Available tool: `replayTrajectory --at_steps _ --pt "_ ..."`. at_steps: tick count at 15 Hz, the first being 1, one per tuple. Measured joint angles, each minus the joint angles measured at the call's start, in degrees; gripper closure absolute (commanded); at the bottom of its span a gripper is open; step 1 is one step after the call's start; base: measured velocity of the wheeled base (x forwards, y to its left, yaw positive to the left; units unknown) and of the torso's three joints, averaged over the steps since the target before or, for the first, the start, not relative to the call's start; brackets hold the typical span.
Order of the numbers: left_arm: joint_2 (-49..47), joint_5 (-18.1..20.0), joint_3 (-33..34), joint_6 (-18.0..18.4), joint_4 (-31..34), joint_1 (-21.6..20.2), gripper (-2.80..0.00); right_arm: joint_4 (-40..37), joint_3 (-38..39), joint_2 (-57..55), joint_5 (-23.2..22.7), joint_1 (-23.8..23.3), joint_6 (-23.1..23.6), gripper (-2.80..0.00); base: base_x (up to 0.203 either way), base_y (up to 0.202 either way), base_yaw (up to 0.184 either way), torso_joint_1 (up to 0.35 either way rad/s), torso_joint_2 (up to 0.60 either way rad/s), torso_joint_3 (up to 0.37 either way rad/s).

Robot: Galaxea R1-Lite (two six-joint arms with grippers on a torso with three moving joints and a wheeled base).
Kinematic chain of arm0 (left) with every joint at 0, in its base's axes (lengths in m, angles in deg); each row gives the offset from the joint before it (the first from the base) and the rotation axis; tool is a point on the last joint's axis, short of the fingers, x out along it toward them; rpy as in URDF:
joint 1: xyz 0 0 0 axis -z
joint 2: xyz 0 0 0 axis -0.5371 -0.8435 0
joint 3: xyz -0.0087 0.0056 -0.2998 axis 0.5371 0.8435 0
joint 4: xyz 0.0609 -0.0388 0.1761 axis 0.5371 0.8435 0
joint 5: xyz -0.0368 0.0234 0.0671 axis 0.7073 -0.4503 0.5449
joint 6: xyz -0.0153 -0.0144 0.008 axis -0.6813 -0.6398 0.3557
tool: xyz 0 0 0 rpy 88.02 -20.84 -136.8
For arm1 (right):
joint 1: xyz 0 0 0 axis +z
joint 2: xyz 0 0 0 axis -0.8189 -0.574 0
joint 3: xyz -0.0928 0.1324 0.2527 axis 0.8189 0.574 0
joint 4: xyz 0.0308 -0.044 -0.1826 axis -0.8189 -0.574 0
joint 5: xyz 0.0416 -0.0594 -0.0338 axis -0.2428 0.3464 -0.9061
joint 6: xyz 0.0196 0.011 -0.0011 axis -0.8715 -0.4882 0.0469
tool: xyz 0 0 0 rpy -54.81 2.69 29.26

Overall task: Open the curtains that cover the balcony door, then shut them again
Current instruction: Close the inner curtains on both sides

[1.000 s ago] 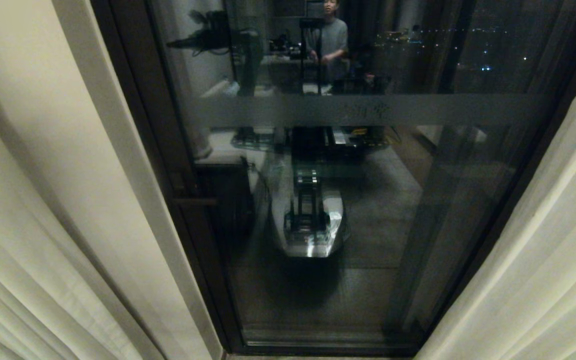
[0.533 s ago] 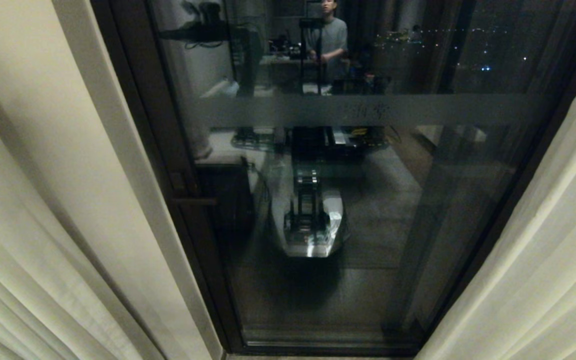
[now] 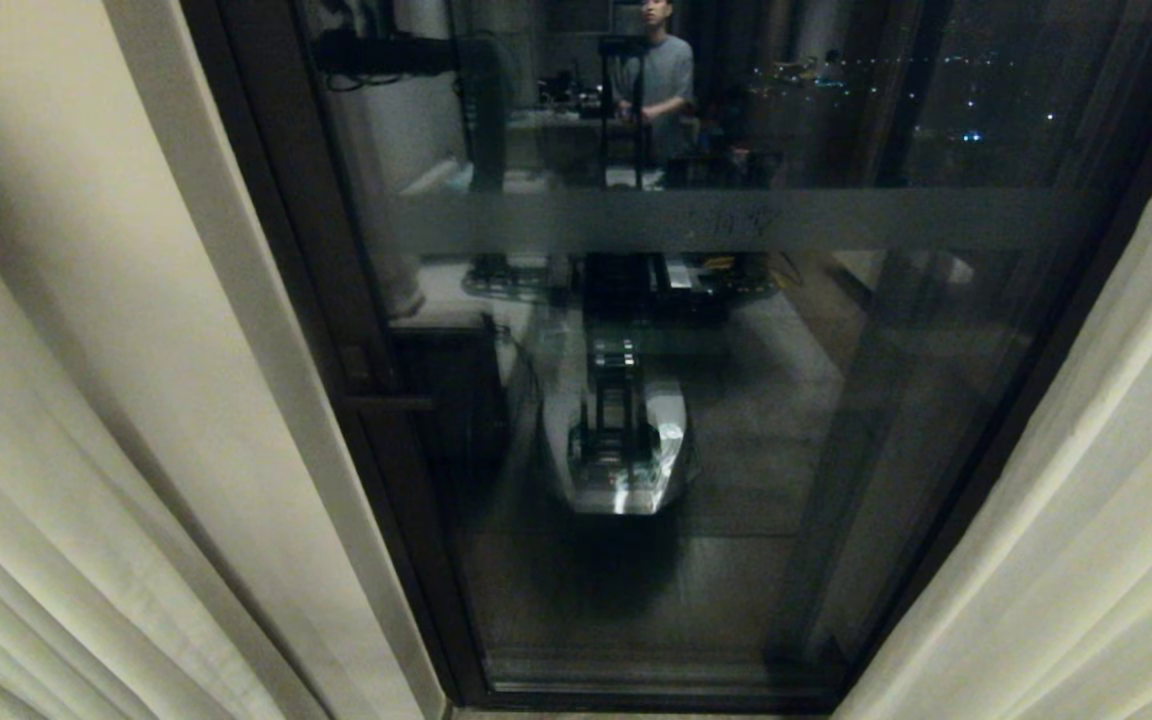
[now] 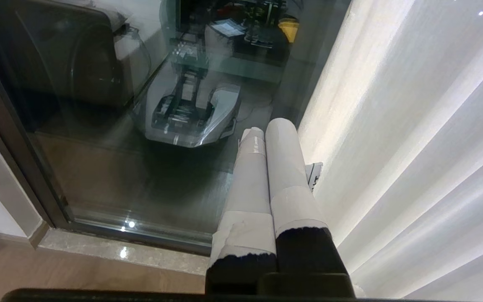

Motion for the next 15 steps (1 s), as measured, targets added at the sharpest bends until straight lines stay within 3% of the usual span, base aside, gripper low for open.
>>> replayTrajectory --at_steps 11,15 --pt "-17.54 16.13 -18.81 -2.44 -0.15 -4.07 -2.8 0.01 0.0 0.0 -0.02 0.02 -0.02 0.0 0.0 0.0 0.0 0.0 0.0 0.0" --pt "-21.94 18.3 -23.19 -2.91 -0.12 -4.23 -2.8 -0.02 0.0 0.0 0.01 0.02 -0.02 0.0 0.0 0.0 0.0 0.0 0.0 0.0"
